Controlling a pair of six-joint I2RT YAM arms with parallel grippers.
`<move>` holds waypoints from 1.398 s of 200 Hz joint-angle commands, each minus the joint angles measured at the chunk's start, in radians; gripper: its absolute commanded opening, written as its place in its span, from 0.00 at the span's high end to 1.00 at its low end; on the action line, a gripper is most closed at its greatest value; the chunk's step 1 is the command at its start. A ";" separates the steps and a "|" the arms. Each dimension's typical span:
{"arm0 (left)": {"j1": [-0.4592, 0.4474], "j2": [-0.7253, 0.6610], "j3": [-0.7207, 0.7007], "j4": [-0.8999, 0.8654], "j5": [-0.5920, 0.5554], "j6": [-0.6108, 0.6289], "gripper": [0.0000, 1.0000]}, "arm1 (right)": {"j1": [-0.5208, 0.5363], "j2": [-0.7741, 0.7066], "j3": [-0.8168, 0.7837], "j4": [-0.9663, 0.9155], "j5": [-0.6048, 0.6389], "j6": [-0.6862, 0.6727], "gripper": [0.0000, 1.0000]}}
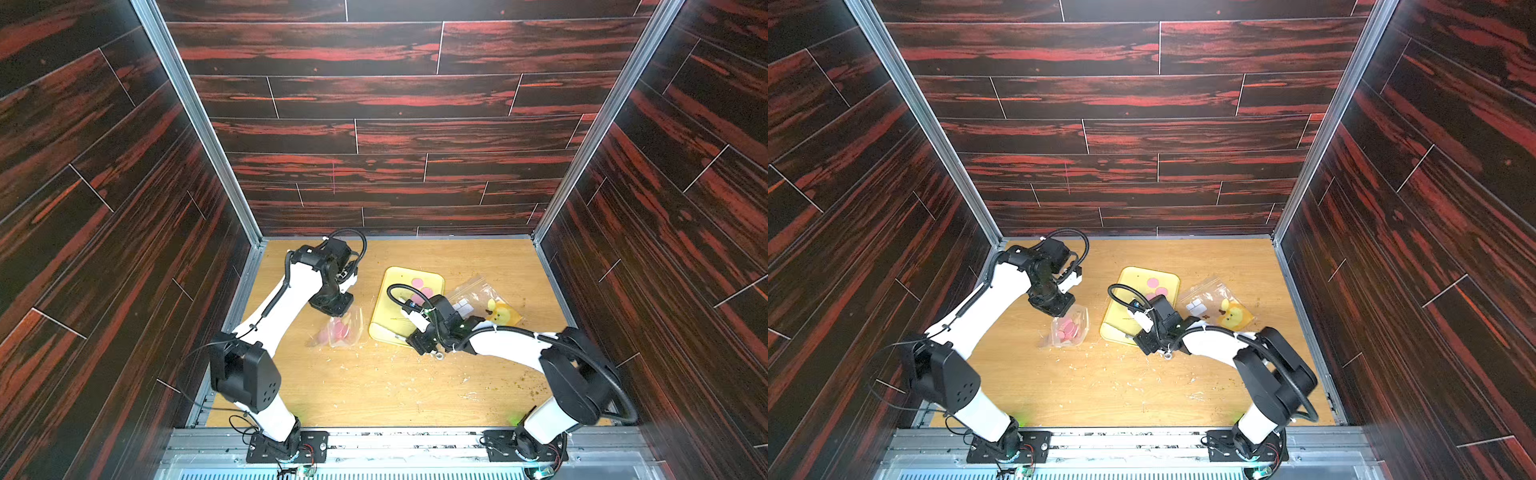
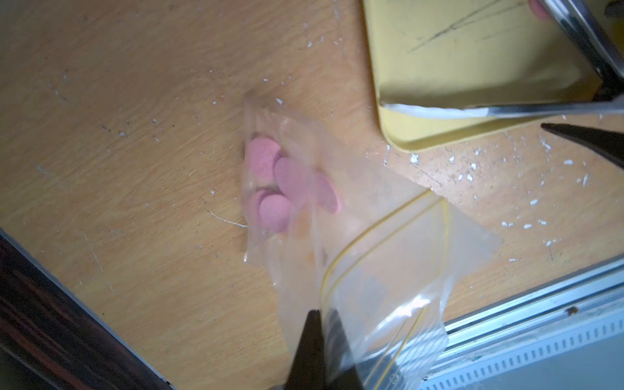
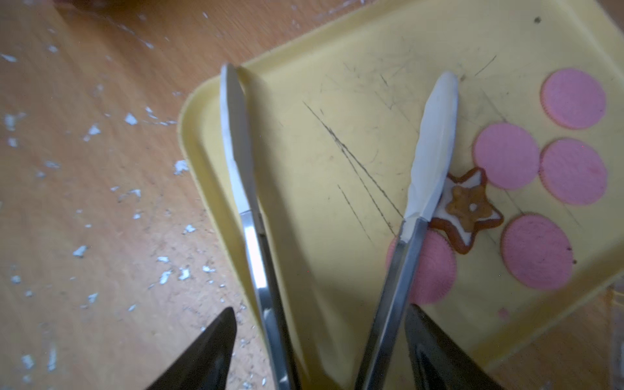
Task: Put the cookies into a resealable bag to prevent moisture
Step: Place the clamp on the tray, then place the ziploc bag at the center of the board.
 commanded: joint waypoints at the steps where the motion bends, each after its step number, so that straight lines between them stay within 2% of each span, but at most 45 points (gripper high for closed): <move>1: -0.015 -0.064 -0.031 -0.007 0.032 0.077 1.00 | 0.005 -0.072 -0.012 0.014 -0.031 -0.012 0.22; 27: -0.022 -0.094 -0.066 0.010 0.060 0.110 1.00 | 0.021 -0.146 -0.054 0.158 -0.102 -0.122 0.29; 44: -0.023 -0.108 -0.078 0.031 0.086 0.117 1.00 | 0.059 -0.144 -0.125 0.402 -0.103 -0.243 0.29; 74: -0.022 -0.111 -0.101 0.044 0.175 0.141 1.00 | 0.092 0.009 -0.112 0.692 -0.174 -0.366 0.24; 103: -0.023 -0.108 -0.139 0.062 0.197 0.157 1.00 | 0.103 0.135 -0.045 0.860 -0.200 -0.374 0.22; 126: -0.020 -0.091 -0.132 0.065 0.179 0.145 1.00 | 0.122 0.191 0.035 0.821 -0.258 -0.403 0.23; 150: -0.016 -0.084 -0.125 0.060 0.180 0.142 1.00 | 0.132 0.239 0.048 0.838 -0.267 -0.432 0.23; 215: -0.013 -0.053 -0.152 0.036 0.207 0.122 1.00 | 0.157 0.251 0.041 0.829 -0.324 -0.438 0.27; 246: -0.013 -0.070 -0.173 0.047 0.190 0.106 1.00 | 0.167 0.254 0.048 0.815 -0.351 -0.423 0.36; 279: -0.012 -0.065 -0.170 0.047 0.173 0.096 1.00 | 0.171 0.255 0.046 0.804 -0.371 -0.388 0.56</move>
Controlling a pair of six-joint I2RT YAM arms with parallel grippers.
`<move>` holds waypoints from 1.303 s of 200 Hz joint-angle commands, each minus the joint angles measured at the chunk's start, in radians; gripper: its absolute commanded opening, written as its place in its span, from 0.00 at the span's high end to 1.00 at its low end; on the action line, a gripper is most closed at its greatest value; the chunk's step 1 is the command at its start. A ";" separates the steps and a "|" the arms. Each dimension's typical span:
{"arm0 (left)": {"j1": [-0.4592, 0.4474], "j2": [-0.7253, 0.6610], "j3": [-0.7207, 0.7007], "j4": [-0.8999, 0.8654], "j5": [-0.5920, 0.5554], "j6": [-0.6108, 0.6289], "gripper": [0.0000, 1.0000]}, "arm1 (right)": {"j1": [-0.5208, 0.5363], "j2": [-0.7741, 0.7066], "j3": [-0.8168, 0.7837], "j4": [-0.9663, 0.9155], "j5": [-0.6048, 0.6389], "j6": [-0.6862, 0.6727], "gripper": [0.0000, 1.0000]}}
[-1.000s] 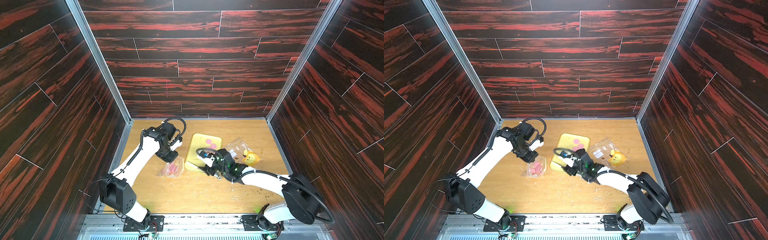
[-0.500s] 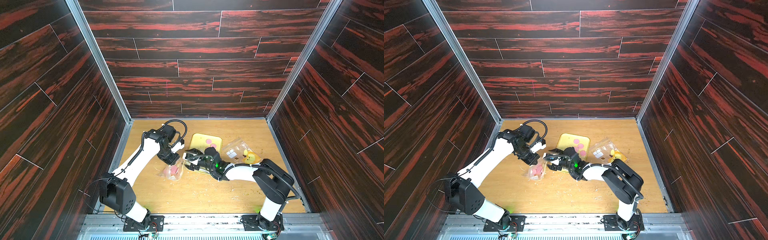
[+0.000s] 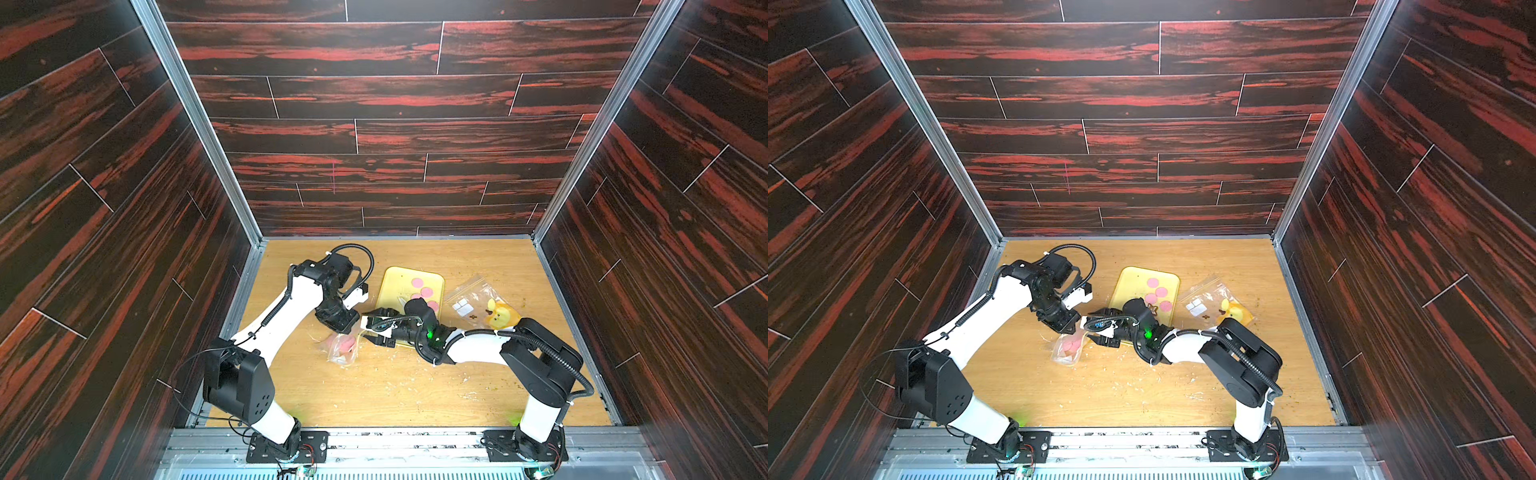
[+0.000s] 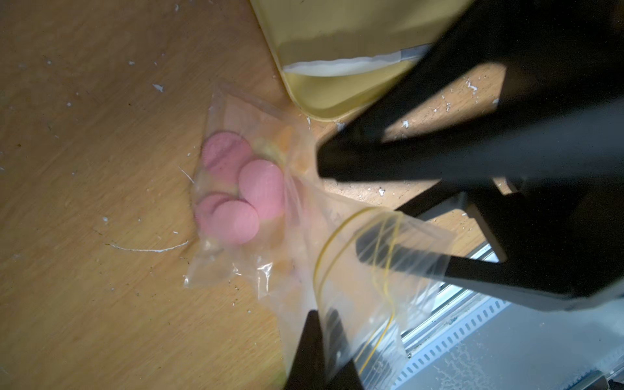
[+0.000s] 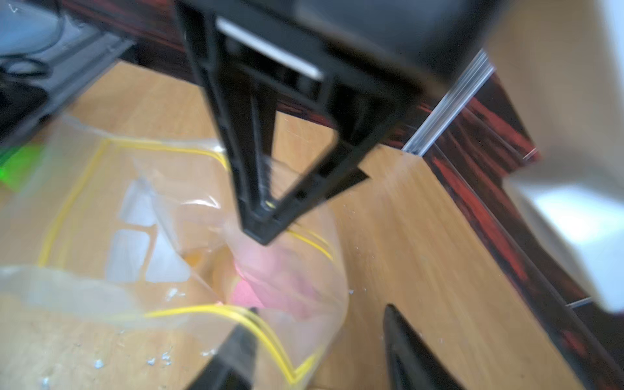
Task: Put the cookies into a resealable bag to prevent moisture
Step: Place the ziploc bag at the center of the board.
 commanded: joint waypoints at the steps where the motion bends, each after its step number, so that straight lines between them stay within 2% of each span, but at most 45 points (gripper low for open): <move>1: 0.005 -0.016 -0.007 -0.020 -0.009 0.003 1.00 | 0.008 0.033 0.009 0.008 -0.044 0.021 0.57; 47: 0.007 -0.020 -0.006 -0.033 -0.024 -0.003 1.00 | 0.011 0.004 -0.001 -0.001 -0.046 0.057 0.77; 73: 0.007 -0.033 -0.004 -0.040 -0.035 -0.010 1.00 | 0.012 -0.029 -0.007 -0.032 -0.047 0.070 0.93; 94: 0.005 -0.049 0.002 -0.041 -0.010 -0.015 0.98 | 0.011 -0.055 -0.003 -0.054 -0.057 0.095 1.00; 129: 0.005 -0.082 0.032 -0.082 -0.029 -0.026 0.92 | 0.011 -0.157 0.041 -0.230 -0.108 0.160 1.00; 168: -0.005 -0.159 0.035 -0.022 0.097 -0.037 0.91 | 0.012 -0.281 0.076 -0.481 -0.136 0.269 1.00; 192: -0.032 -0.175 0.029 -0.026 0.214 -0.023 0.89 | 0.014 -0.361 0.118 -0.703 -0.120 0.335 1.00; 219: -0.050 -0.180 0.019 0.002 0.218 -0.017 0.83 | 0.014 -0.452 0.163 -0.938 -0.096 0.401 1.00; 245: -0.075 -0.138 0.058 0.011 0.272 -0.019 0.75 | 0.014 -0.487 0.215 -1.146 -0.073 0.461 1.00; 260: -0.081 -0.131 0.057 0.040 0.302 -0.018 0.70 | 0.010 -0.473 0.230 -1.245 0.001 0.475 1.00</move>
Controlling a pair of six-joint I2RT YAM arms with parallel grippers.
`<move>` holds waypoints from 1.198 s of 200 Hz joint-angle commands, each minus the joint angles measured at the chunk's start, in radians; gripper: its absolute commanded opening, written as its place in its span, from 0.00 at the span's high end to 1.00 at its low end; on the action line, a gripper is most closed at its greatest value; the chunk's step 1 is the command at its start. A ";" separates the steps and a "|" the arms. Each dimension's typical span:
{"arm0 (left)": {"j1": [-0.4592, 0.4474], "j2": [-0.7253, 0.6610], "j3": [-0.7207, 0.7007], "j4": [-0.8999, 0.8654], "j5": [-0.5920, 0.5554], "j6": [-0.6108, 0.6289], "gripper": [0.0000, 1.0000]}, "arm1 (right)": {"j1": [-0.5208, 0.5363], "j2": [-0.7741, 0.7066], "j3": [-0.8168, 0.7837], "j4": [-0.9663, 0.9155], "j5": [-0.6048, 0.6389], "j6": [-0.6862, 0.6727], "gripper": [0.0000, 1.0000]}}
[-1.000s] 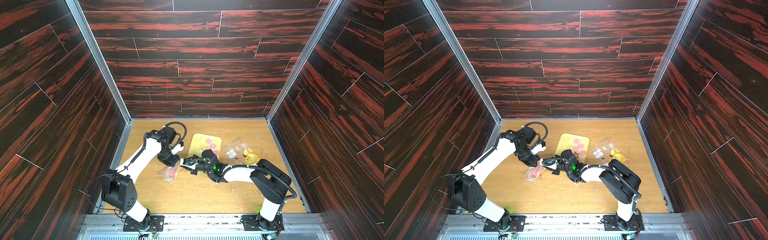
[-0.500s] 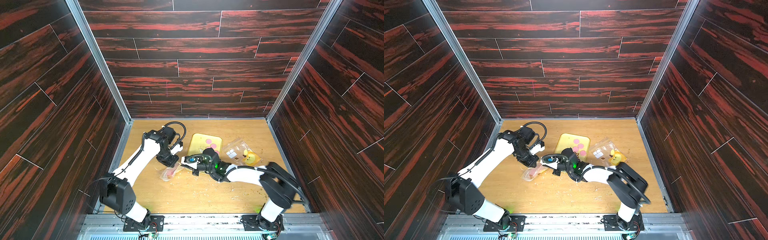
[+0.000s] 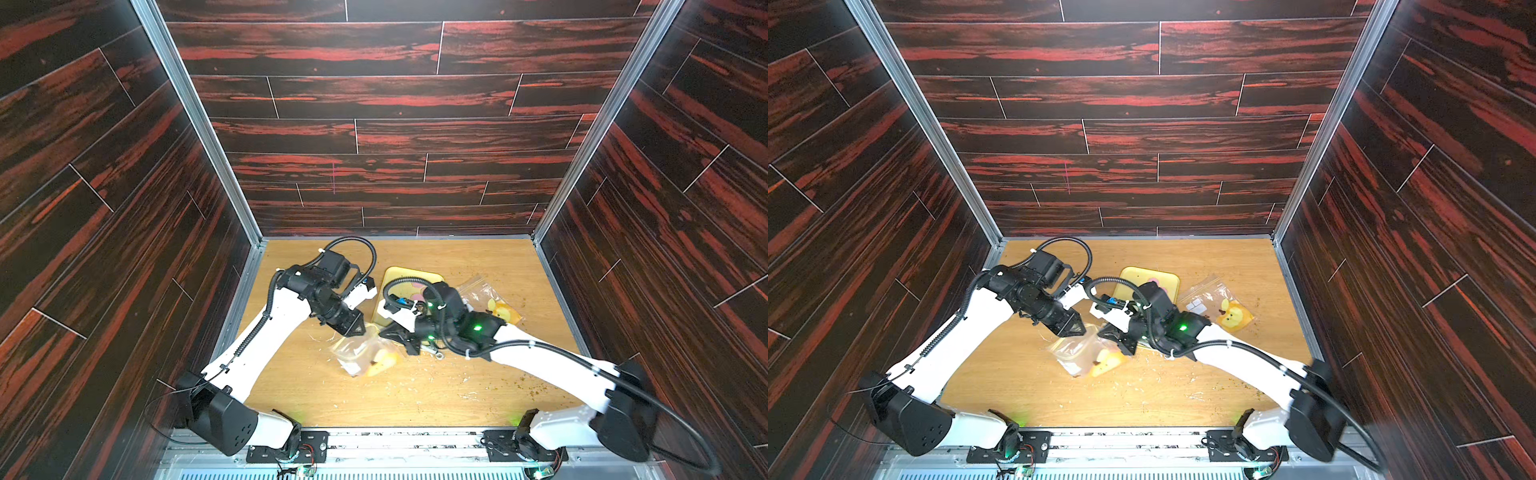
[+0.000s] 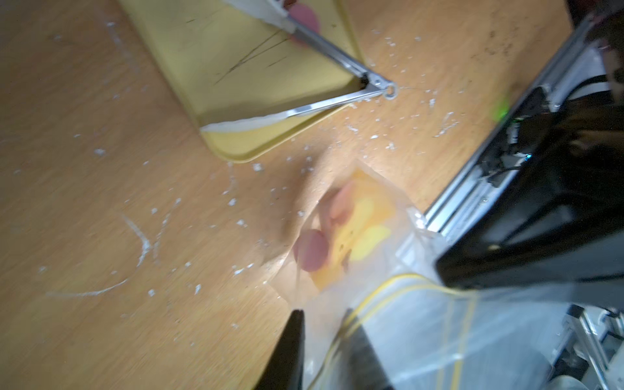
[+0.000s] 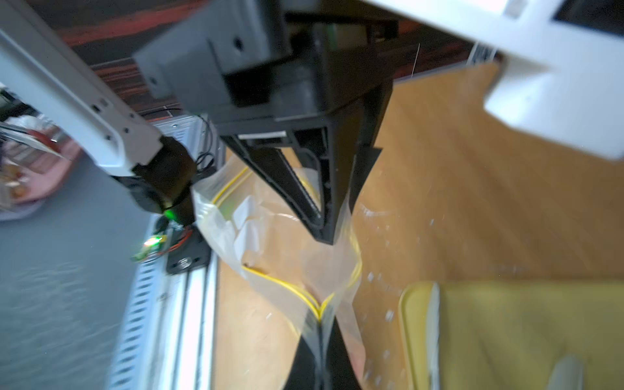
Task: Put the cookies into a resealable bag to prevent moisture
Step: Place the ziploc bag at the center of the board, then close the ziploc bag at the center of the board.
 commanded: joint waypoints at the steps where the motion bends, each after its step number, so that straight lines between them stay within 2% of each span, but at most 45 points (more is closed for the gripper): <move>1: -0.010 0.021 0.025 0.035 0.077 0.023 0.70 | 0.003 -0.006 0.033 -0.270 0.065 0.068 1.00; 44: -0.012 0.019 -0.076 0.140 0.081 -0.003 0.61 | -0.077 -0.030 -0.065 -0.264 0.015 0.111 1.00; 77: -0.010 -0.015 -0.103 0.171 -0.043 -0.039 0.55 | -0.141 -0.030 -0.099 -0.266 -0.061 0.088 1.00; 91: -0.006 -0.069 -0.152 0.227 -0.089 -0.056 0.45 | -0.157 -0.043 -0.103 -0.264 -0.090 0.071 1.00; 105: 0.000 -0.134 -0.230 0.295 -0.139 -0.102 0.41 | -0.183 -0.053 -0.117 -0.241 -0.131 0.068 1.00; 130: 0.020 -0.220 -0.338 0.380 -0.029 -0.179 0.40 | -0.231 -0.036 -0.135 -0.233 -0.181 0.053 1.00; 163: 0.032 -0.311 -0.480 0.501 0.060 -0.273 0.40 | -0.269 -0.023 -0.157 -0.213 -0.218 0.042 1.00; 176: 0.037 -0.319 -0.532 0.605 0.095 -0.323 0.40 | -0.276 -0.024 -0.162 -0.207 -0.227 0.034 1.00; 193: 0.038 -0.280 -0.605 0.772 0.133 -0.393 0.40 | -0.291 -0.023 -0.175 -0.187 -0.246 0.034 1.00; 212: 0.062 -0.184 -0.569 0.714 0.151 -0.362 0.42 | -0.313 -0.009 -0.186 -0.178 -0.257 0.029 1.00; 224: 0.083 -0.135 -0.547 0.732 0.217 -0.373 0.44 | -0.323 -0.002 -0.192 -0.170 -0.270 0.025 1.00; 239: 0.086 -0.103 -0.538 0.783 0.248 -0.391 0.45 | -0.330 0.005 -0.196 -0.163 -0.275 0.021 1.00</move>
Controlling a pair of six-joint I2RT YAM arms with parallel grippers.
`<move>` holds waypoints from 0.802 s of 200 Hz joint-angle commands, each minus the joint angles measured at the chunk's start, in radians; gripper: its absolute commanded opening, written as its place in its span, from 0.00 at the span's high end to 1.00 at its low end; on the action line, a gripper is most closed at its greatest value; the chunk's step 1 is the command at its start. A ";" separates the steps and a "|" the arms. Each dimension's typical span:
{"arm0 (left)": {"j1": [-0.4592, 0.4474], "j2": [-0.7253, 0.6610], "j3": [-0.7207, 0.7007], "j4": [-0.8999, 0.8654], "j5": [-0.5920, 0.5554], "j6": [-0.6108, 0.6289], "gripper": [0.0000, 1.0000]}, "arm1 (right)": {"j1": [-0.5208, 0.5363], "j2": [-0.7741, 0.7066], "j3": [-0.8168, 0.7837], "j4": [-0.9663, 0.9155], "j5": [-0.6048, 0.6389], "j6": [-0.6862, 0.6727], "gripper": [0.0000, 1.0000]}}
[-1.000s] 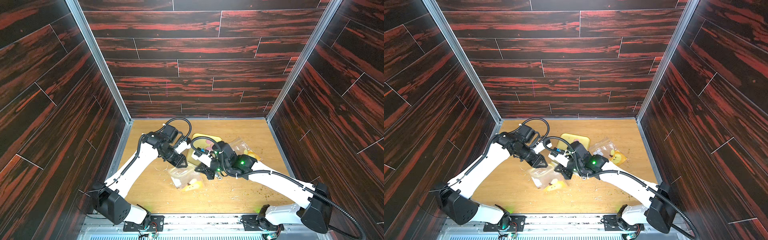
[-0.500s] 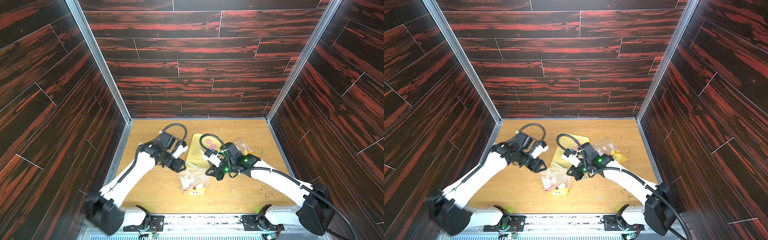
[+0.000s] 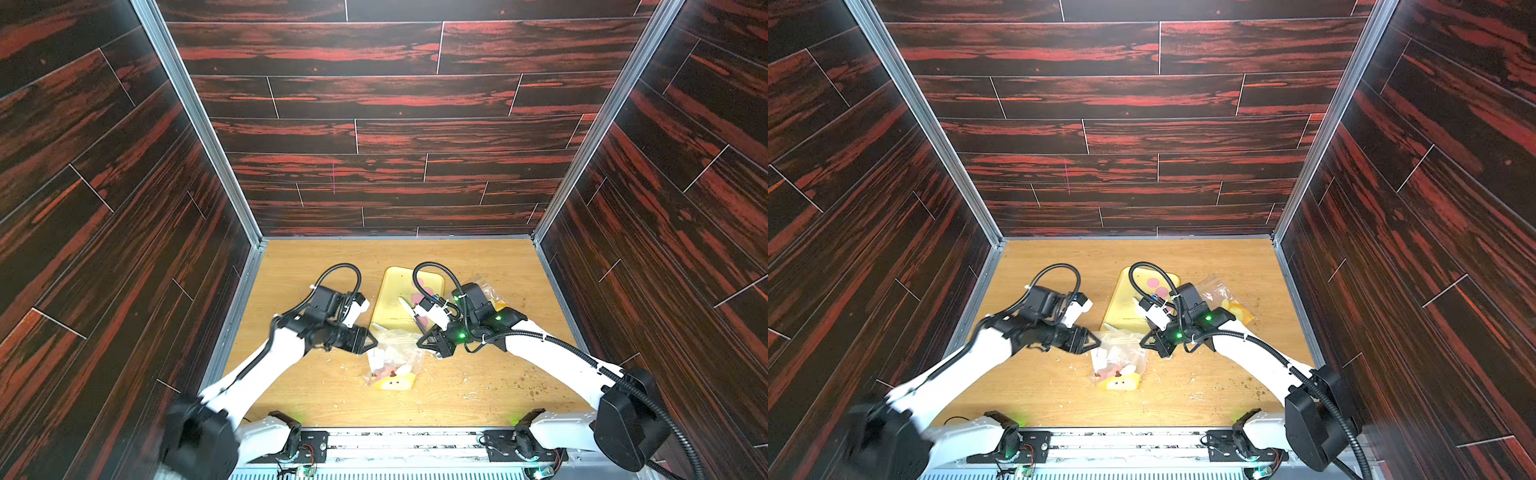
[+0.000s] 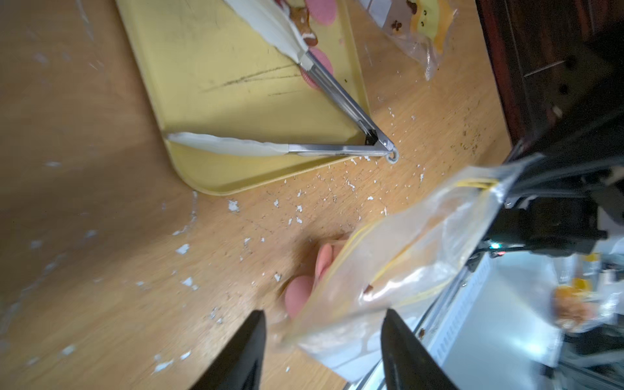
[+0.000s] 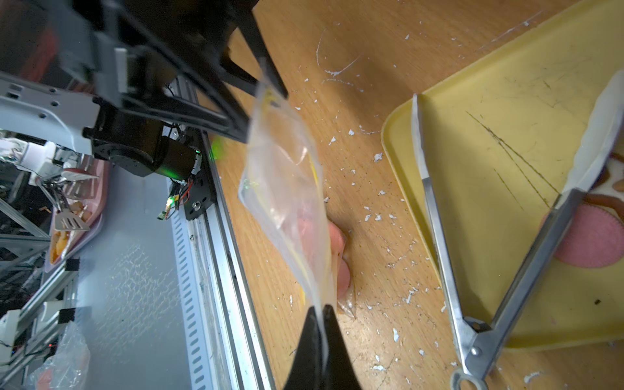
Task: Put the cookies into a resealable bag to prevent moisture
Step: Close the ziploc bag at the center of the board.
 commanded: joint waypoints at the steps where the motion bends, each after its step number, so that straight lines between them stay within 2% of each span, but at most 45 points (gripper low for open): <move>1: 0.018 0.039 0.039 0.101 0.098 -0.038 0.45 | -0.013 0.022 -0.012 0.021 -0.048 -0.026 1.00; 37: 0.020 0.089 0.025 0.246 0.203 -0.124 0.49 | -0.049 0.035 -0.035 0.056 -0.067 -0.024 1.00; 66: 0.019 0.105 0.005 0.308 0.241 -0.162 0.55 | -0.080 0.058 -0.045 0.081 -0.091 -0.023 1.00; 92: 0.020 0.123 0.001 0.309 0.246 -0.160 0.60 | -0.098 0.072 -0.053 0.096 -0.101 -0.023 1.00; 160: 0.029 0.201 -0.005 0.332 0.277 -0.153 0.60 | -0.144 0.116 -0.068 0.105 -0.082 -0.022 1.00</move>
